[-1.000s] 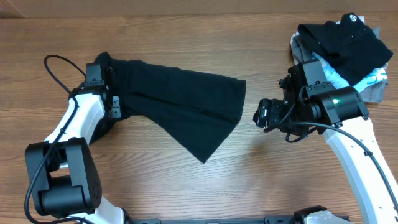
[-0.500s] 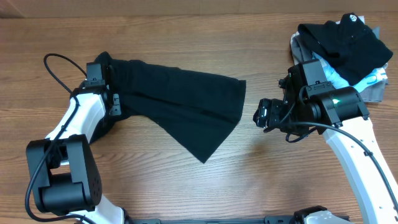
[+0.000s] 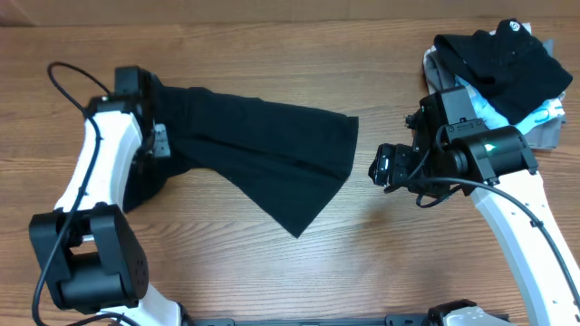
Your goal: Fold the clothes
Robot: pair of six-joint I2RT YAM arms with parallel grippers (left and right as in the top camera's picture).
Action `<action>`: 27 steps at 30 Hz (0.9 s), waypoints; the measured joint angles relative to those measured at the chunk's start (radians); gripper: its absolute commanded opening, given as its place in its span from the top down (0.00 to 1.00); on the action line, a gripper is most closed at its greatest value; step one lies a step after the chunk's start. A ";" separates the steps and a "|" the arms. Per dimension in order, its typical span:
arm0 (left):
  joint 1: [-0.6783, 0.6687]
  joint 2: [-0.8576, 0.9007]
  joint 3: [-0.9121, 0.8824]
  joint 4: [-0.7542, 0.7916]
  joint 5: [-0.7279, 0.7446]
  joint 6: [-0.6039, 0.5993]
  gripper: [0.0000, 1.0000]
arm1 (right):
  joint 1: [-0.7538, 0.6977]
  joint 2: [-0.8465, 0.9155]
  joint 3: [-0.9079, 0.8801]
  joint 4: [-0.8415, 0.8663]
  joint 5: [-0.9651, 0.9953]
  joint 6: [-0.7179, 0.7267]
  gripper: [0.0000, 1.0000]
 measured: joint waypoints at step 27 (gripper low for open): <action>0.000 -0.006 0.217 -0.151 0.144 -0.004 0.96 | 0.544 0.419 -0.076 0.262 -0.014 0.099 0.23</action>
